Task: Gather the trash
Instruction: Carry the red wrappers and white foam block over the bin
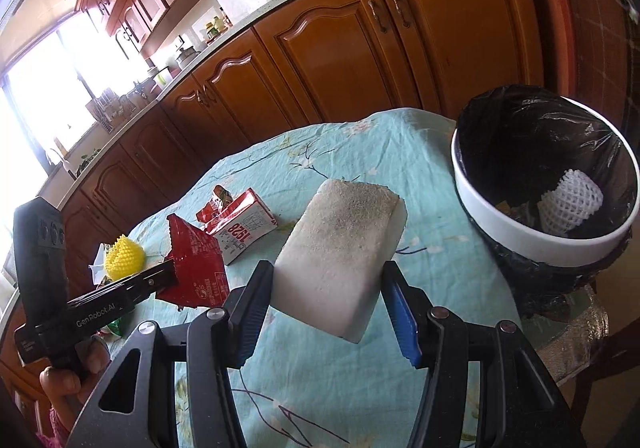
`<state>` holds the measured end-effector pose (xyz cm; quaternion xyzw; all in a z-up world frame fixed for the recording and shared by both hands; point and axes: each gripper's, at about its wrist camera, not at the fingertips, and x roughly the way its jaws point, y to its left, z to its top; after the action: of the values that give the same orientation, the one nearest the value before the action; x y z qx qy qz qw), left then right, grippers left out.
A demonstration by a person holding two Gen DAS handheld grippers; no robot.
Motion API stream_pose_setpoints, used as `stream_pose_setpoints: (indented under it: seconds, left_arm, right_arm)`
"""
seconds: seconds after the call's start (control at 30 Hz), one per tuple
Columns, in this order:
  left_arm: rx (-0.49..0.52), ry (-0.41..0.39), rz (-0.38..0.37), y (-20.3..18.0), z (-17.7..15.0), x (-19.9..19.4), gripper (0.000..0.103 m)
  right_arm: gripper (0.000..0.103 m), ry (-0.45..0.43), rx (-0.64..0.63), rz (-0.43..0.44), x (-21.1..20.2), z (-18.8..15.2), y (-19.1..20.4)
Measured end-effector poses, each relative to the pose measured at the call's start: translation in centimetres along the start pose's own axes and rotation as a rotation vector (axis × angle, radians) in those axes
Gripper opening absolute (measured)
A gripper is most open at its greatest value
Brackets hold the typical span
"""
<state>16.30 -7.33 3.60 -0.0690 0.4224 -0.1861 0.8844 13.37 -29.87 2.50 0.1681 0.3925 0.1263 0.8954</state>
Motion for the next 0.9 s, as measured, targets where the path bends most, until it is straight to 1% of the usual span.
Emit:
stream_pose_setpoints:
  seconds: [0.33, 0.9]
  left_arm:
    - [0.041, 0.020, -0.029, -3.2, 0.4, 1.4, 0.006]
    - [0.109, 0.035, -0.088, -8.5, 2.6, 3.8, 0.006]
  right_arm:
    - [0.056, -0.038, 0.037, -0.041, -2.3, 0.0, -3.1]
    - [0.056, -0.070, 0.070, -0.089, -4.5, 0.5, -6.9]
